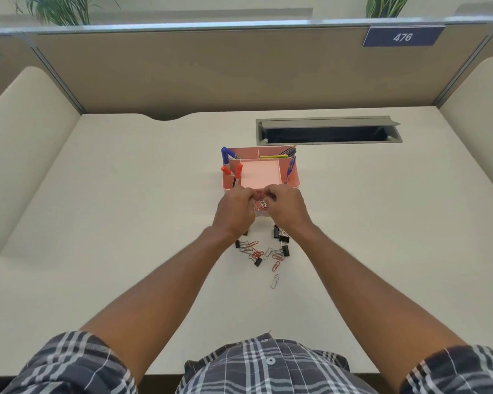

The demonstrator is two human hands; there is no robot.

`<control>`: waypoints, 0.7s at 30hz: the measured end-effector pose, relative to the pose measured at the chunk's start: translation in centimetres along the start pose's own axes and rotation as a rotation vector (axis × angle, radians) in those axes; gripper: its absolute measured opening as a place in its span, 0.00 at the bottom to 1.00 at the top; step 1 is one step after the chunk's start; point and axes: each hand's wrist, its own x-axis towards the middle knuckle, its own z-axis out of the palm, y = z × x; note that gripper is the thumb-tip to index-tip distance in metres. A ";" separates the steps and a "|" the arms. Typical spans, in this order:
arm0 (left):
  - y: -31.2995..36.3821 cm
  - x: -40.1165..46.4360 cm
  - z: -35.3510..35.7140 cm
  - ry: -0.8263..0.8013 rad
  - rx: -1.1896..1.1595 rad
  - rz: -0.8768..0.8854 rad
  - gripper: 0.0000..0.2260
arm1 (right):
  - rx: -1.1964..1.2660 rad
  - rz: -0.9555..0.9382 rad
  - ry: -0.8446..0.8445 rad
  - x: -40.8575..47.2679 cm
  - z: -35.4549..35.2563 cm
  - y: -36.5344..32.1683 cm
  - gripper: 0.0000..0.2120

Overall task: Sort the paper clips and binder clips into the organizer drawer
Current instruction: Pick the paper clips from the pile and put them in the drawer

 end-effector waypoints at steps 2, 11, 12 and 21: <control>-0.2 -0.2 0.0 0.003 -0.038 0.015 0.10 | -0.011 -0.003 -0.027 0.1 -0.1 -0.1 0.11; -4.3 -7.0 1.4 -0.039 0.029 0.054 0.12 | -0.130 -0.016 -0.199 -5.3 0.5 3.5 0.11; -4.8 -7.7 1.7 -0.099 0.074 0.061 0.14 | -0.231 -0.025 -0.292 -6.1 1.0 4.2 0.13; -5.2 -8.3 3.5 -0.302 0.447 0.166 0.12 | -0.529 -0.190 -0.366 -9.4 3.5 6.0 0.15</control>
